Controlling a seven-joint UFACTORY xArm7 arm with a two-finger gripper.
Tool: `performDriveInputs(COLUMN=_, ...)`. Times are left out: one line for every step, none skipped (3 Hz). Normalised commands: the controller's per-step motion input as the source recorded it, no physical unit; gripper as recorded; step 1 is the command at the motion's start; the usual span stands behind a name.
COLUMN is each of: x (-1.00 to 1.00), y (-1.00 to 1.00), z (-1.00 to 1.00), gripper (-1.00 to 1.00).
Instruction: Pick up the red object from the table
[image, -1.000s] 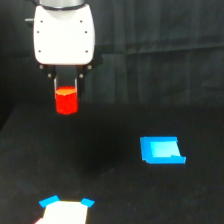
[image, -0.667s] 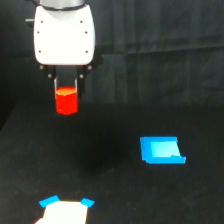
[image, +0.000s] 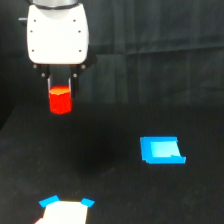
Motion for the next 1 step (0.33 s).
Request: performDriveInputs(x=-0.12, y=-0.23, z=0.23, gripper=-1.0)
